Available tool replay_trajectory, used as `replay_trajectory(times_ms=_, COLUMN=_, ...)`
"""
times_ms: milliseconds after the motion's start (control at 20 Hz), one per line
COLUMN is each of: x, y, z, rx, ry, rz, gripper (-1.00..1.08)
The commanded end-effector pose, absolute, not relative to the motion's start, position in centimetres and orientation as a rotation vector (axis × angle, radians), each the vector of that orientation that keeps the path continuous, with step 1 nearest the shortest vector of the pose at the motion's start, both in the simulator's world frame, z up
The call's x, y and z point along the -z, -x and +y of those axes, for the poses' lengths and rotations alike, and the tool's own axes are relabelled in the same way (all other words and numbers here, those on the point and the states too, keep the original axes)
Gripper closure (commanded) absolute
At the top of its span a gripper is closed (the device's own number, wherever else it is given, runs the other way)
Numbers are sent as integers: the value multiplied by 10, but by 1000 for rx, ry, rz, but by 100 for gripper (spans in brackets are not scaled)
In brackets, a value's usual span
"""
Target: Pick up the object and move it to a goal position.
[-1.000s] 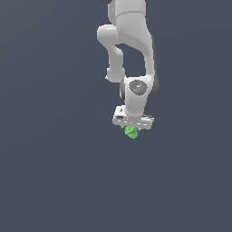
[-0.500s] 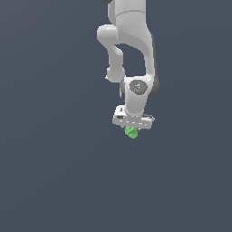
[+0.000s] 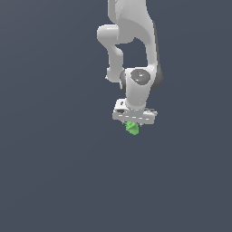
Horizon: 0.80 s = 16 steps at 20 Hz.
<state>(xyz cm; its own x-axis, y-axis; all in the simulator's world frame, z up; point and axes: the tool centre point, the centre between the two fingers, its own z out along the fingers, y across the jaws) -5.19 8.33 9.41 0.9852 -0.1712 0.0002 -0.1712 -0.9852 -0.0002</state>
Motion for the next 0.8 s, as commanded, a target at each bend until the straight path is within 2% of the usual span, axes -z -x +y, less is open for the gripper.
replay_trajectory(times_ms=0, x=-114, y=51, z=84, rx=2, ry=3130, rz=270, gripper=108)
replay_trajectory(times_ms=750, x=-275, y=47, z=88, rx=1, ry=3130, rz=270, gripper=108)
